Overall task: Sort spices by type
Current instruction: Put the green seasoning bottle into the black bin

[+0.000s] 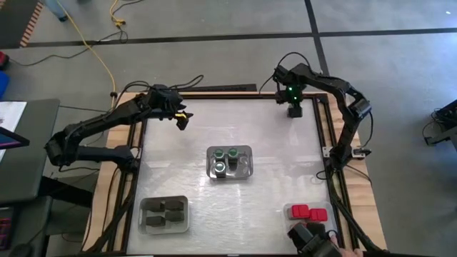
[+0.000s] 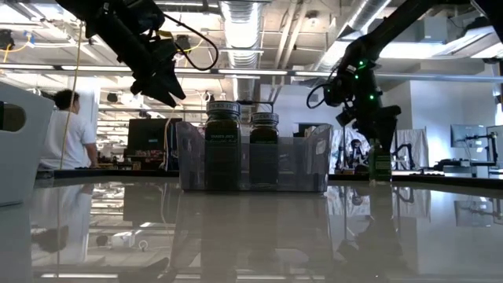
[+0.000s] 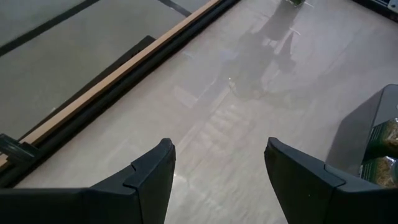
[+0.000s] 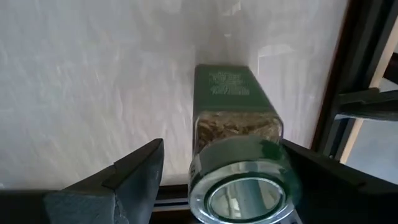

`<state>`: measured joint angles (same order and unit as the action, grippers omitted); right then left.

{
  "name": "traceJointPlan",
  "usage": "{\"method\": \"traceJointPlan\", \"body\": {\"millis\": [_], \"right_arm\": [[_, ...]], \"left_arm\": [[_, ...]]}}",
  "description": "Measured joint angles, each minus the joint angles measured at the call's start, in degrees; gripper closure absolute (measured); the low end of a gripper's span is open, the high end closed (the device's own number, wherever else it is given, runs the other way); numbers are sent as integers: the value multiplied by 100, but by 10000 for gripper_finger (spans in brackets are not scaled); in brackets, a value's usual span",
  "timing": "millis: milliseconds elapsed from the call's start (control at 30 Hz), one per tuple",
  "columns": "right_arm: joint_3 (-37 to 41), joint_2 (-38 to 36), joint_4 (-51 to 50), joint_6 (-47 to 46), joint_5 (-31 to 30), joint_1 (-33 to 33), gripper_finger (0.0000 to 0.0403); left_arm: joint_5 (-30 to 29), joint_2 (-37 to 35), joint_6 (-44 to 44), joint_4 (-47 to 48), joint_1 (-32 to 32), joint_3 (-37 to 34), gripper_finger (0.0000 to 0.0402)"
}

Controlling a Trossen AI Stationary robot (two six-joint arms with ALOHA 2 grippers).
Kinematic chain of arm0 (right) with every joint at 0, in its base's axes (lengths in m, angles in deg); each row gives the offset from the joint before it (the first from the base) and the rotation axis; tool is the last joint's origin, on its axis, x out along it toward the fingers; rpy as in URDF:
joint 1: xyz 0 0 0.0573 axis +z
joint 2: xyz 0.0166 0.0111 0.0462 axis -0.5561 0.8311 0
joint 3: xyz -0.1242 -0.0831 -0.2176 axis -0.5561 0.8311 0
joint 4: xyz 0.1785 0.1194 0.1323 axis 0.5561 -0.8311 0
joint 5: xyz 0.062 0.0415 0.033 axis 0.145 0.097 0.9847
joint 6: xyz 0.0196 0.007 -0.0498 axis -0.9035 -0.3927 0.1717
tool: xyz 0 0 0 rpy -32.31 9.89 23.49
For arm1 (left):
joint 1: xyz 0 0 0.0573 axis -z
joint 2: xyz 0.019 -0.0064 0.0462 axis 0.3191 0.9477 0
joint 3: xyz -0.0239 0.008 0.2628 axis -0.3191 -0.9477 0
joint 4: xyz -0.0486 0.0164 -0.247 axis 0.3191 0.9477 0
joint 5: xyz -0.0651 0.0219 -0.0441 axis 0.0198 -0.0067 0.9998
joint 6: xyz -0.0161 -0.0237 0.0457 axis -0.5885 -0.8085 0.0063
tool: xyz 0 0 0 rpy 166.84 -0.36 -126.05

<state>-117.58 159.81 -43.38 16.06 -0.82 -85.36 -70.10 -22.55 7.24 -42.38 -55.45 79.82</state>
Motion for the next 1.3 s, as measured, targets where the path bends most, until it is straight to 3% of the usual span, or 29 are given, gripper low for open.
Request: {"method": "traceJointPlan", "body": {"millis": [500, 667, 1300], "right_arm": [[61, -4, 295, -649, -93, -221, 129], [61, -4, 293, -945, 359, -282, 138], [59, -9, 366, -715, 357, 150, 173]], "left_arm": [[-2, 0, 63, -8, 0, 0, 164], [-2, 0, 63, -9, 0, 0, 164], [-2, 0, 55, -7, 0, 0, 164]]}}
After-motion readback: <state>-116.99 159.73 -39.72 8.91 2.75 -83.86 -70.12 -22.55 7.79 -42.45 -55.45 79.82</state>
